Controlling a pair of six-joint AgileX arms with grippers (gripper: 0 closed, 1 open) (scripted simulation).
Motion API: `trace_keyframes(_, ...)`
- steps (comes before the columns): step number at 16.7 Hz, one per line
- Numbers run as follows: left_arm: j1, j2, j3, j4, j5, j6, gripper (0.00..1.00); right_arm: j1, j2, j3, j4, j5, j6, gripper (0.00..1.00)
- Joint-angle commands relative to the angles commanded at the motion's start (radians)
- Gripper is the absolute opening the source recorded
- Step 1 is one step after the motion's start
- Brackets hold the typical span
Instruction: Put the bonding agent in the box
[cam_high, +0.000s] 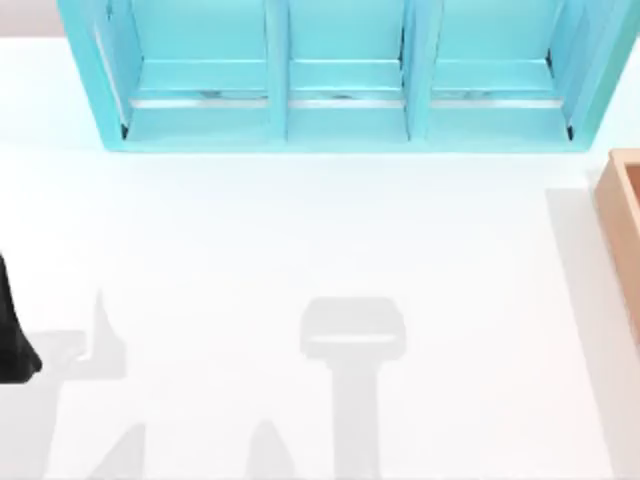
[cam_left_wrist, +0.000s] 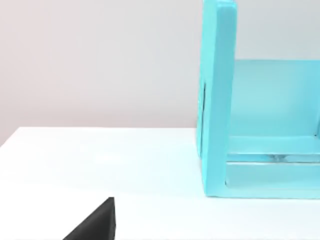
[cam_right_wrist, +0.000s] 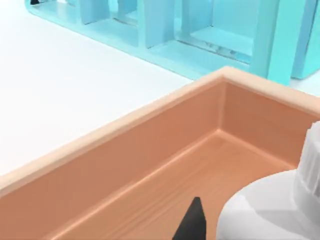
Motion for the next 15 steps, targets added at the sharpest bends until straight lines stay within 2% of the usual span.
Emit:
trace_keyframes(7, 0.0, 0.0, 0.0, 0.0, 0.0, 0.0, 1.0, 0.01, -0.005, -0.02, 0.035, -0.004, 0.037, 0.0)
trace_keyframes(11, 0.0, 0.0, 0.0, 0.0, 0.0, 0.0, 1.0, 0.059, -0.022, -0.101, 0.186, -0.01, 0.214, 0.0)
trace_keyframes(15, 0.0, 0.0, 0.0, 0.0, 0.0, 0.0, 1.0, 0.109, -0.059, -0.162, 0.448, -0.033, 0.448, 0.0)
